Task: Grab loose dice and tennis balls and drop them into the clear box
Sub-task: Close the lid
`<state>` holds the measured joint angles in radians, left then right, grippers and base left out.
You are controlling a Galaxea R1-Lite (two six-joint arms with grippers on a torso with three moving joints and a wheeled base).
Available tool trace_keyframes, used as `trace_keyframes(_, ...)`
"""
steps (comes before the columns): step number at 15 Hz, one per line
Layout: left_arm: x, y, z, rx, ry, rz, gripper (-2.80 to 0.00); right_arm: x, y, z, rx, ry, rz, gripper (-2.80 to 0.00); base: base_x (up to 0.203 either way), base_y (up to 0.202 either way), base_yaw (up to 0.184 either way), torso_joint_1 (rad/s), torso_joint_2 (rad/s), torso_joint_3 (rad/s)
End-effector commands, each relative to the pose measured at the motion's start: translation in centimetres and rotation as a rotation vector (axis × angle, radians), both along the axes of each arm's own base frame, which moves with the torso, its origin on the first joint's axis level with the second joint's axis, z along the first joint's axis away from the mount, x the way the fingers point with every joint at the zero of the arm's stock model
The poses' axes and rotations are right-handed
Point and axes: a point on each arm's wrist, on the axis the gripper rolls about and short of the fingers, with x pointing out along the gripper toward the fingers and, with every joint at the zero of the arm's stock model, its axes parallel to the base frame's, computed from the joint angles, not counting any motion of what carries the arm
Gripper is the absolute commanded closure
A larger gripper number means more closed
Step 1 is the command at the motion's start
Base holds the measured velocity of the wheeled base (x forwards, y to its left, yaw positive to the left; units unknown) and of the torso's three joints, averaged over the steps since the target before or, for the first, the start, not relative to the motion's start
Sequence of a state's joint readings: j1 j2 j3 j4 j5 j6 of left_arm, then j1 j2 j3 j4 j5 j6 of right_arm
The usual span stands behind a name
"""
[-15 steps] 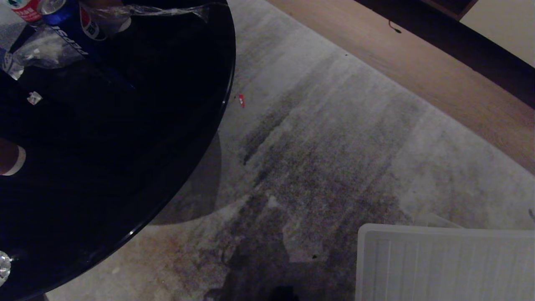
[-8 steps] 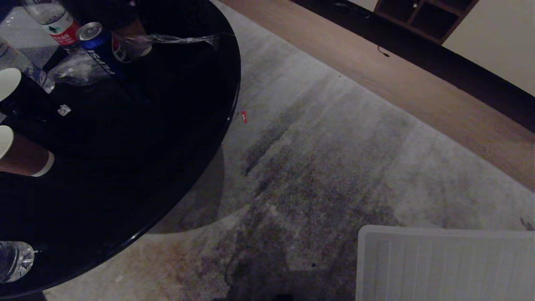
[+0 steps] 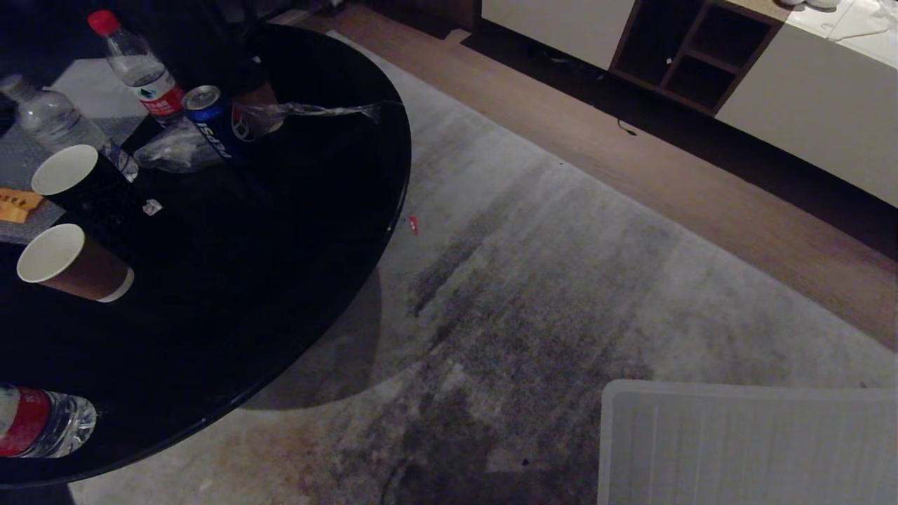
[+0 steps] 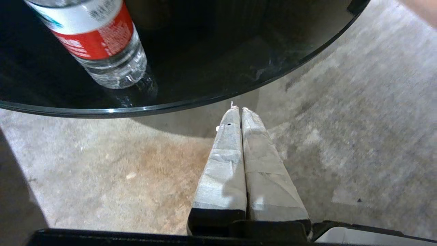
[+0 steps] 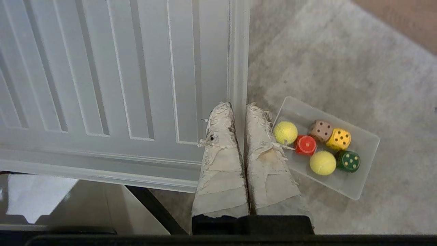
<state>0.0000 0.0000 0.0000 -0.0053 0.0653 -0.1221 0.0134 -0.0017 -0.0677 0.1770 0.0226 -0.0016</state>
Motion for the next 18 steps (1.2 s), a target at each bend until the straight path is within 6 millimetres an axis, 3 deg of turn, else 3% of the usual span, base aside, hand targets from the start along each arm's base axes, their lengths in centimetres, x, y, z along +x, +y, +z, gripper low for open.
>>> trace_keyframes(1, 0.02, 0.00, -0.03, -0.002, 0.002, 0.001, 0.00, 0.01, 0.00, -0.01, 0.000, 0.003, 0.001, 0.00, 0.000, 0.000, 0.000, -0.001, 0.00, 0.196)
trace_keyframes(18, 0.02, 0.00, -0.03, -0.002, 0.002, 0.001, 0.00, 0.01, 0.00, -0.01, 0.000, 0.003, 0.001, 0.00, 0.000, 0.000, 0.000, 0.002, 0.00, 0.202)
